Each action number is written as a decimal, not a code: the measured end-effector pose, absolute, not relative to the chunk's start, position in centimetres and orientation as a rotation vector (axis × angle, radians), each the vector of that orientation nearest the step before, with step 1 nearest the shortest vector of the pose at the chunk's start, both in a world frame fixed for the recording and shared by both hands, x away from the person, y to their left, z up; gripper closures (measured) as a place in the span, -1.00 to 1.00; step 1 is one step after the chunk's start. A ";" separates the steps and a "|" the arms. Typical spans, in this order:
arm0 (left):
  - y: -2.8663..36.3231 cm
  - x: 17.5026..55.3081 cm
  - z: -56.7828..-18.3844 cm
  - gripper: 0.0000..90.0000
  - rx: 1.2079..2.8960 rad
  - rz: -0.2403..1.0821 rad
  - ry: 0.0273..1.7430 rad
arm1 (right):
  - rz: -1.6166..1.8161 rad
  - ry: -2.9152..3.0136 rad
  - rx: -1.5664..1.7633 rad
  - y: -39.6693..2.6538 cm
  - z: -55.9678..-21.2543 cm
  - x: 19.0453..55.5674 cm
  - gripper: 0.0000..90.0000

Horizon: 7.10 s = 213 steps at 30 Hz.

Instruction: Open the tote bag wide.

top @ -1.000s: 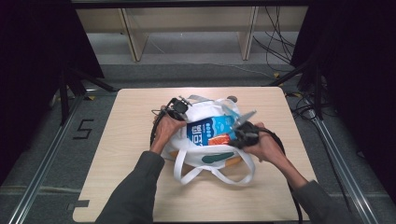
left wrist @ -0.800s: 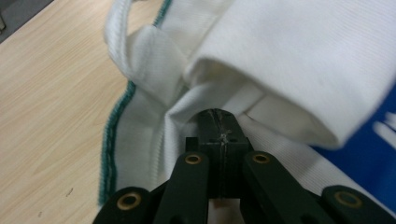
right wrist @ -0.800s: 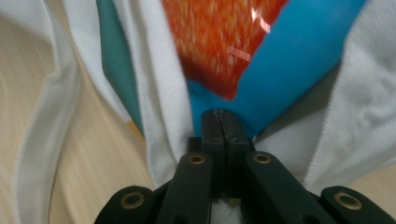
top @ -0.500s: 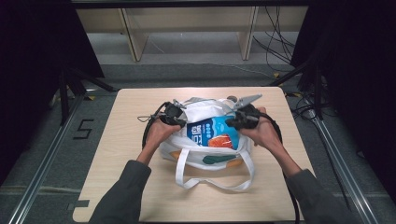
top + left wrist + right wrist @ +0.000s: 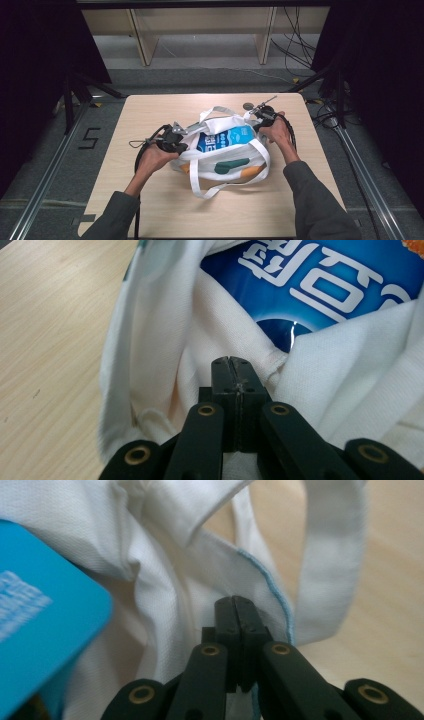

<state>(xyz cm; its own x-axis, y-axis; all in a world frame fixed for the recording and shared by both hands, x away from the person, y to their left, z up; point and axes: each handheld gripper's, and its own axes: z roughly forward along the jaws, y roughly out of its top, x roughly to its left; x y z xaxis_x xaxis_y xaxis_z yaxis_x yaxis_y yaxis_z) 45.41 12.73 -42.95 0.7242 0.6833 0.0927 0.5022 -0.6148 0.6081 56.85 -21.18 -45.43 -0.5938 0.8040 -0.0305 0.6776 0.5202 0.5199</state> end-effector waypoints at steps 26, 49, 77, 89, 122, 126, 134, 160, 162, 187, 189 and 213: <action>11.2 52.8 -44.6 0.99 2.328 0.517 1.121 | 0.839 2.765 0.862 -21.8 -45.1 42.6 1.00; 17.5 47.9 -45.7 0.99 2.186 0.478 1.079 | 0.888 2.436 1.173 -23.4 -48.5 53.4 1.00; 15.0 40.7 -43.8 0.91 2.142 0.382 0.899 | 1.021 2.570 0.802 -21.9 -44.0 41.1 1.00; 12.3 39.5 -44.7 0.83 2.165 0.340 0.805 | 1.079 2.476 0.821 -22.5 -42.2 42.7 1.00; 13.8 37.8 -43.8 0.30 1.951 0.293 0.881 | 1.180 2.390 0.874 -24.5 -41.8 40.7 0.90; 14.1 37.7 -43.9 0.21 1.930 0.283 0.889 | 1.190 2.359 0.863 -24.9 -41.7 40.9 0.85; 14.5 37.7 -43.7 -0.01 1.906 0.291 0.910 | 1.202 2.340 0.897 -25.5 -41.5 40.8 0.64; 14.8 36.8 -43.5 -0.45 1.900 0.281 0.873 | 1.226 2.269 1.032 -26.5 -41.4 40.0 -0.04; 14.8 36.6 -43.5 -0.45 1.899 0.277 0.875 | 1.225 2.275 1.037 -26.6 -41.4 39.9 -0.06; 16.4 35.2 -43.9 -0.53 1.880 0.294 0.900 | 1.217 2.249 1.023 -27.5 -41.8 38.4 -0.31; 16.5 35.1 -43.9 -0.55 1.888 0.290 0.900 | 1.213 2.245 0.996 -27.7 -41.8 38.2 -0.31; 16.8 33.2 -45.0 -0.60 1.892 0.291 0.872 | 1.207 2.287 1.045 -28.2 -42.6 35.9 -0.36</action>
